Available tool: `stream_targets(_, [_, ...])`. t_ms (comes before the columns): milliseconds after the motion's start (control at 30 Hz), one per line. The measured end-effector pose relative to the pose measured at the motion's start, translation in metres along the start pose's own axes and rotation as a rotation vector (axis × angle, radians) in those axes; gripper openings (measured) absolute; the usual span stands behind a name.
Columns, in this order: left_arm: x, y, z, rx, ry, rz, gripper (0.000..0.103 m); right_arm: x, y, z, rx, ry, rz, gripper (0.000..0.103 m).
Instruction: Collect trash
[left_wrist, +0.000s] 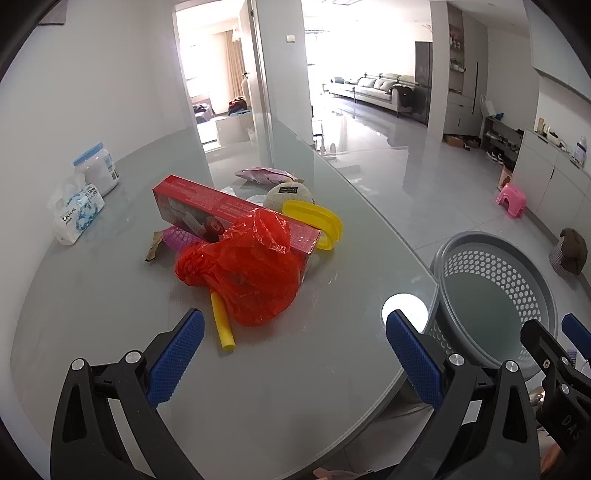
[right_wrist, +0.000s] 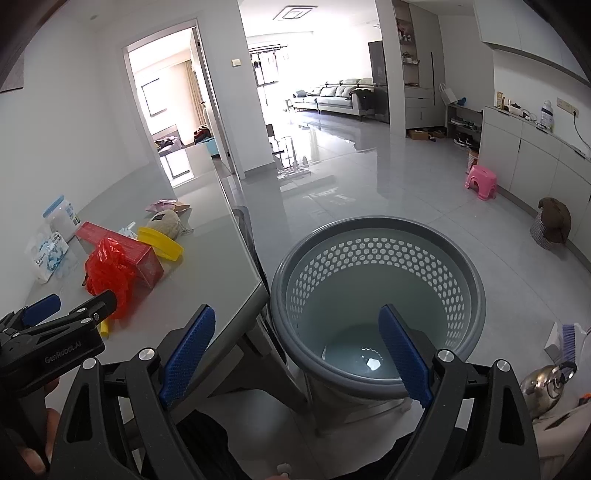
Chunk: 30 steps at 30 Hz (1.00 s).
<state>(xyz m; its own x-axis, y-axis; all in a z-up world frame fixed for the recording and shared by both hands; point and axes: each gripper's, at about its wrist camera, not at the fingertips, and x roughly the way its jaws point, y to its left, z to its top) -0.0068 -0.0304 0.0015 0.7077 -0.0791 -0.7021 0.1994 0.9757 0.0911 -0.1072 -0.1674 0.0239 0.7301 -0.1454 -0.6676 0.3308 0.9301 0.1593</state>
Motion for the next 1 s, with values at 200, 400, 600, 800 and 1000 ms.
stream_targets(200, [0.0,-0.0007,0.0018,0.0,-0.003,0.007,0.097,0.0025,-0.0002,-0.0002,-0.004,-0.001,0.001,0.086])
stream_targets(400, [-0.0006,-0.0012,0.0012,0.002,-0.007,0.009,0.097,0.001,-0.0033,0.0,0.003,-0.001,0.002,0.086])
stream_targets(600, [-0.0027,-0.0035,0.0018,0.004,-0.014,0.006,0.097,0.0023,-0.0045,0.0002,0.006,-0.004,0.008,0.086])
stream_targets(800, [-0.0048,-0.0055,0.0014,0.006,-0.025,0.001,0.097,0.0006,-0.007,-0.0009,0.007,-0.013,0.007,0.086])
stream_targets(1000, [-0.0088,-0.0058,0.0003,0.002,-0.037,-0.008,0.097,-0.0026,-0.0085,-0.0015,0.01,-0.019,0.006,0.086])
